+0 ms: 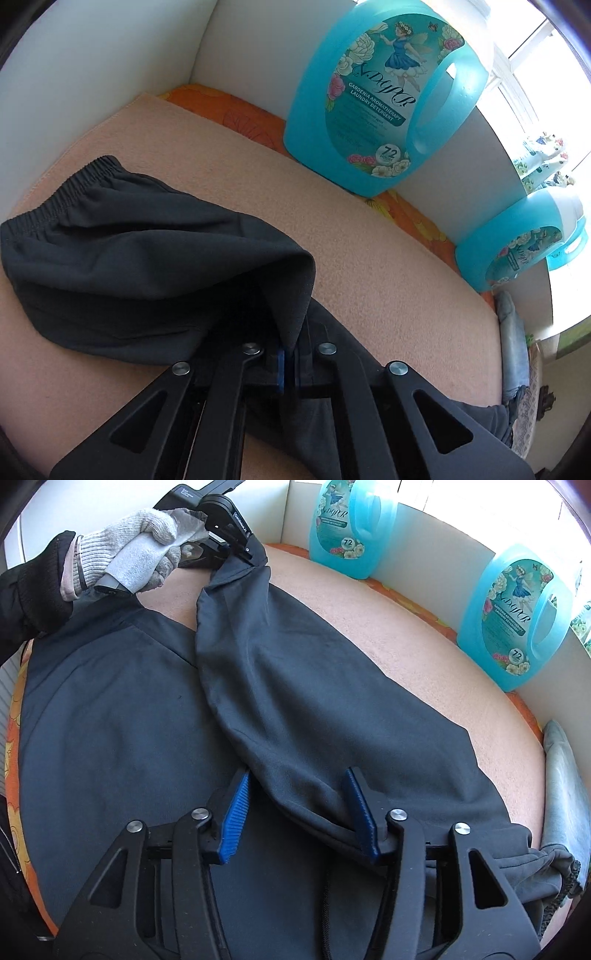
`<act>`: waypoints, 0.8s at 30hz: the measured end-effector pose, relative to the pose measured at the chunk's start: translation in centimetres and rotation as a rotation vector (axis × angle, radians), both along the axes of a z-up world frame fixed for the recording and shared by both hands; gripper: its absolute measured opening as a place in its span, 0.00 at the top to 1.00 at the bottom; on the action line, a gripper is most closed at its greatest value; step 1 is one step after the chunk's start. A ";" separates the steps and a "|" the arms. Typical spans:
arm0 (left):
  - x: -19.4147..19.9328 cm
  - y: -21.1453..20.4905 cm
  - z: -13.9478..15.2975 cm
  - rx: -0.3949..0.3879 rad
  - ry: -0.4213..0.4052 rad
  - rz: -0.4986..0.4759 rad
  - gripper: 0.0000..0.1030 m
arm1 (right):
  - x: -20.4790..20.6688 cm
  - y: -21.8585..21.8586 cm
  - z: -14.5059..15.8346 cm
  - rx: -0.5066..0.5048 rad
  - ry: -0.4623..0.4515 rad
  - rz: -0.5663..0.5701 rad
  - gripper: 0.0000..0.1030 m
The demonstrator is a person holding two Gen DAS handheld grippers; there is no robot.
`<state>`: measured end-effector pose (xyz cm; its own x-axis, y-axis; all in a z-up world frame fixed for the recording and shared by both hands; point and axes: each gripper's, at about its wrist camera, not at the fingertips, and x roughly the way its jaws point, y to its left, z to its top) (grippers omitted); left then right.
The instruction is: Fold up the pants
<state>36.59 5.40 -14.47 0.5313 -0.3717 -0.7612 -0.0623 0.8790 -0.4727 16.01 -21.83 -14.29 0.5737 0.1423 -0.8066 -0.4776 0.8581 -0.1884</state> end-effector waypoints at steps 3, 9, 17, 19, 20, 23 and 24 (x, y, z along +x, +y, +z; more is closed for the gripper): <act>-0.7 0.9 1.2 -0.046 -0.039 0.014 1.00 | 0.2 -0.3 0.2 0.009 -0.008 -0.028 0.93; -3.9 2.2 6.3 -0.062 -0.171 0.002 1.00 | -0.6 -0.5 2.9 0.053 -0.095 -0.063 0.96; -9.8 5.0 12.7 -0.099 -0.322 -0.006 0.97 | -5.5 -0.6 8.8 0.089 -0.229 -0.078 0.97; -11.8 5.1 13.7 -0.093 -0.352 -0.017 0.97 | -7.7 -0.1 9.9 0.101 -0.244 -0.067 0.97; -13.0 5.2 14.0 -0.096 -0.364 -0.023 0.97 | -8.8 0.2 10.3 0.103 -0.250 -0.061 0.97; -16.6 5.3 13.8 -0.075 -0.397 -0.035 0.97 | -11.9 1.0 10.4 0.116 -0.236 -0.040 0.97; -17.9 5.4 13.4 -0.070 -0.400 -0.038 0.97 | -12.9 1.2 10.0 0.119 -0.225 -0.036 0.97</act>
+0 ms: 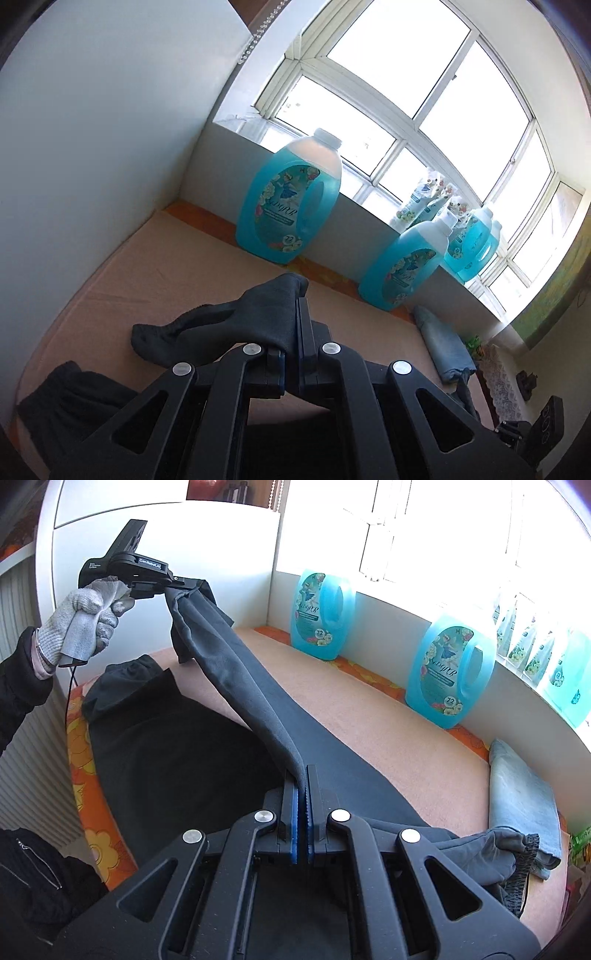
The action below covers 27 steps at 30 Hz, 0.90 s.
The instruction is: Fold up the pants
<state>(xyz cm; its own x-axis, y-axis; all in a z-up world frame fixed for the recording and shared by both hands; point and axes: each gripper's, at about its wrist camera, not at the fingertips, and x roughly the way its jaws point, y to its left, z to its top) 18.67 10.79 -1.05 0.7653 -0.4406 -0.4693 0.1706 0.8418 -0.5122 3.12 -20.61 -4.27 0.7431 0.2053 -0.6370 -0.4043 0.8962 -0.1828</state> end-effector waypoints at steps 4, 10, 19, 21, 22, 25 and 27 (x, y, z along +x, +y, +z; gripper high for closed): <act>-5.2 0.8 -3.3 -0.032 0.039 -0.008 0.97 | -3.3 0.2 -2.3 0.010 0.077 0.003 0.97; -10.6 0.6 -8.9 -0.058 0.136 -0.013 0.97 | -5.4 -1.0 -5.6 0.015 0.190 -0.031 0.97; -13.7 0.9 -11.8 -0.046 0.216 -0.007 0.88 | -5.7 -1.1 -5.5 0.011 0.256 -0.015 0.88; -14.4 1.2 -11.0 -0.003 0.206 0.006 0.70 | -5.8 -0.8 -4.8 0.046 0.243 -0.003 0.76; -14.8 1.4 -10.4 0.020 0.190 0.021 0.62 | -5.8 -0.6 -4.4 0.059 0.235 0.006 0.73; -14.8 1.4 -8.0 0.060 0.129 0.024 0.62 | -5.4 0.5 -3.0 0.100 0.205 0.042 0.61; -14.1 0.7 -6.4 0.105 0.091 0.010 0.59 | -5.1 1.2 -2.2 0.123 0.193 0.067 0.58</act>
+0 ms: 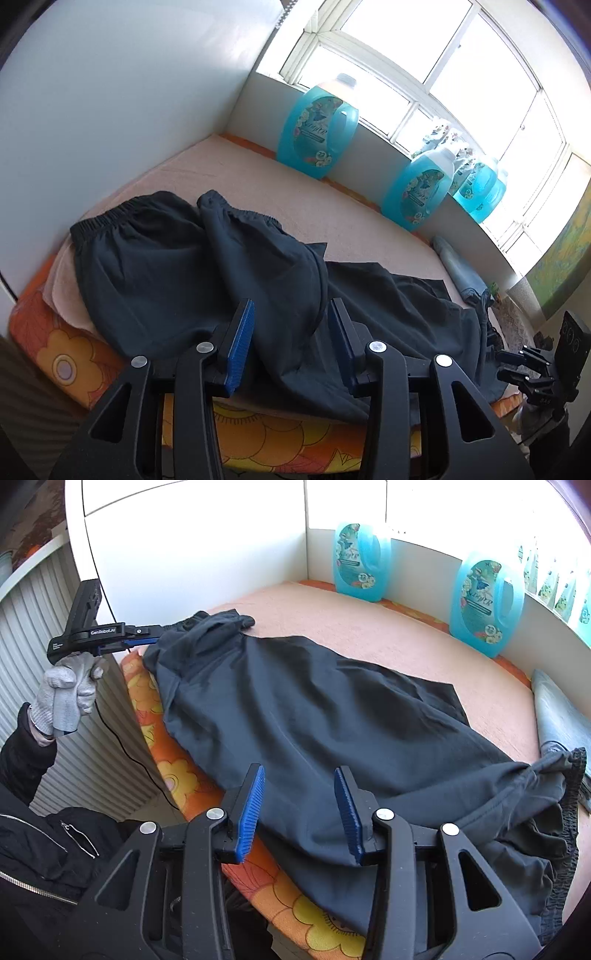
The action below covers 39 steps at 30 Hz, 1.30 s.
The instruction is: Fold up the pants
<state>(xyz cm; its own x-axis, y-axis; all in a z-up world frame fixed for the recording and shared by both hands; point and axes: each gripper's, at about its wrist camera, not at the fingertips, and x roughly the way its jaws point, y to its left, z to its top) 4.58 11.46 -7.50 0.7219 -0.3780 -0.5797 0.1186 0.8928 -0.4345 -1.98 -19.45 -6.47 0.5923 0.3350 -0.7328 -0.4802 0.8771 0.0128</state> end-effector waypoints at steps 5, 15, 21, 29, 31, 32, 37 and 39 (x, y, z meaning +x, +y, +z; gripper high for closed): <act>4.0 -3.5 1.2 0.098 -0.007 -0.082 0.52 | 0.8 1.6 1.3 0.023 -0.049 0.015 0.57; 7.3 -4.3 -2.9 0.165 0.097 -0.048 0.57 | 4.4 3.1 2.5 0.118 -0.073 0.021 0.56; 5.7 -1.6 -3.4 0.107 0.083 -0.018 0.89 | 9.5 6.7 3.2 0.124 -0.036 0.092 0.56; 3.9 0.9 -3.7 -0.033 0.050 0.041 0.90 | 22.5 14.1 0.2 0.201 0.191 0.142 0.56; 3.6 1.3 -3.9 -0.042 0.047 0.052 0.90 | 25.7 16.0 -1.8 0.224 0.273 0.135 0.56; 3.5 1.4 -4.0 -0.049 0.046 0.057 0.90 | 27.1 17.0 -2.9 0.231 0.311 0.127 0.56; 2.9 1.8 -4.1 -0.042 0.030 0.065 0.90 | 31.4 20.5 -7.4 0.276 0.469 0.091 0.56; 2.8 1.7 -4.1 -0.041 0.027 0.060 0.90 | 32.2 21.2 -8.3 0.326 0.504 0.088 0.56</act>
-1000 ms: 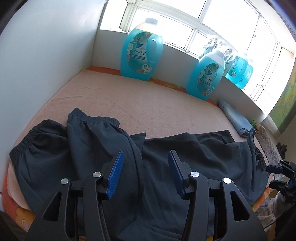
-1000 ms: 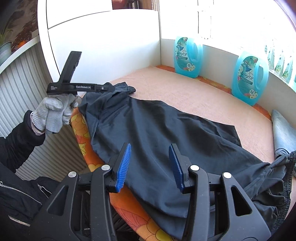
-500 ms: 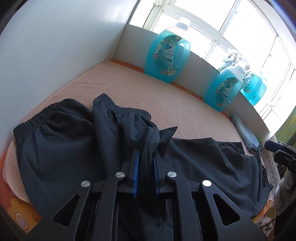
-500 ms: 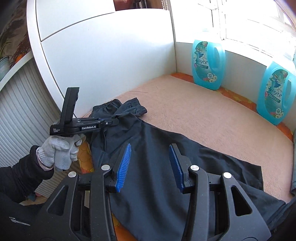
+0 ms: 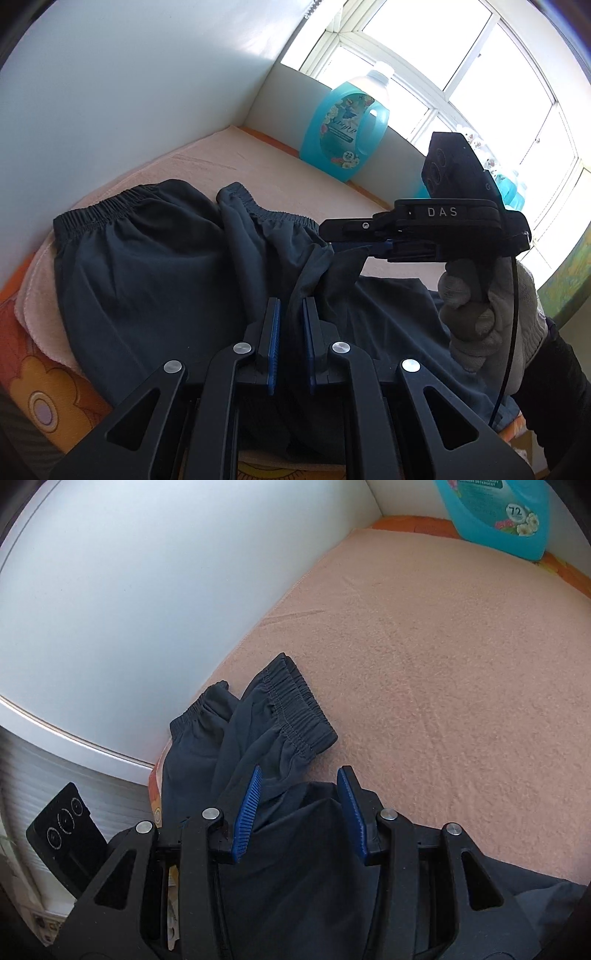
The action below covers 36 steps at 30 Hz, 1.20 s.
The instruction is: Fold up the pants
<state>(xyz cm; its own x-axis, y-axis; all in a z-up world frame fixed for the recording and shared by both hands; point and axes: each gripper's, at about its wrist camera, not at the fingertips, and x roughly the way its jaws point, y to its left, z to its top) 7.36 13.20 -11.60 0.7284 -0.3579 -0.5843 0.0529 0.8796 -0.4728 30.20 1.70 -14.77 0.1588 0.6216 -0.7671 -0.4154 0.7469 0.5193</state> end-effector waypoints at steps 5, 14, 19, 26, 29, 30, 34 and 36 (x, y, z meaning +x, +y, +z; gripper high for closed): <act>-0.5 0.5 -0.5 -0.016 -0.004 -0.005 0.90 | -0.5 2.1 1.1 0.024 -0.054 0.019 0.90; -3.3 2.8 -0.6 -0.038 -0.028 0.070 0.90 | -3.1 9.1 4.6 0.000 -0.192 0.143 0.95; -4.7 4.6 -0.5 -0.034 -0.027 0.124 0.90 | -3.8 11.5 4.7 -0.073 -0.239 0.122 0.94; -4.5 4.6 0.3 0.024 -0.050 0.136 0.90 | -2.3 3.6 2.0 -0.186 -0.147 -0.141 0.37; -4.3 4.8 0.1 0.028 -0.046 0.136 0.90 | -1.5 2.1 -0.2 -0.147 -0.027 -0.175 0.37; -4.1 4.8 0.0 0.030 -0.041 0.135 0.90 | -1.2 1.8 -0.9 -0.119 0.017 -0.180 0.37; -4.3 4.9 -0.3 0.027 -0.030 0.142 0.90 | -0.5 1.7 -2.8 0.052 0.122 -0.175 0.67; -4.5 5.2 -0.4 0.030 -0.028 0.151 0.90 | -0.8 1.9 -2.2 0.039 0.070 -0.177 0.84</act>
<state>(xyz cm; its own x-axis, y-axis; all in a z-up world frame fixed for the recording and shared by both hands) 2.91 18.44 -11.96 0.7888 -0.2255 -0.5718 -0.0683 0.8924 -0.4460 29.36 3.60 -16.93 0.2151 0.6183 -0.7560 -0.2412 0.7837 0.5724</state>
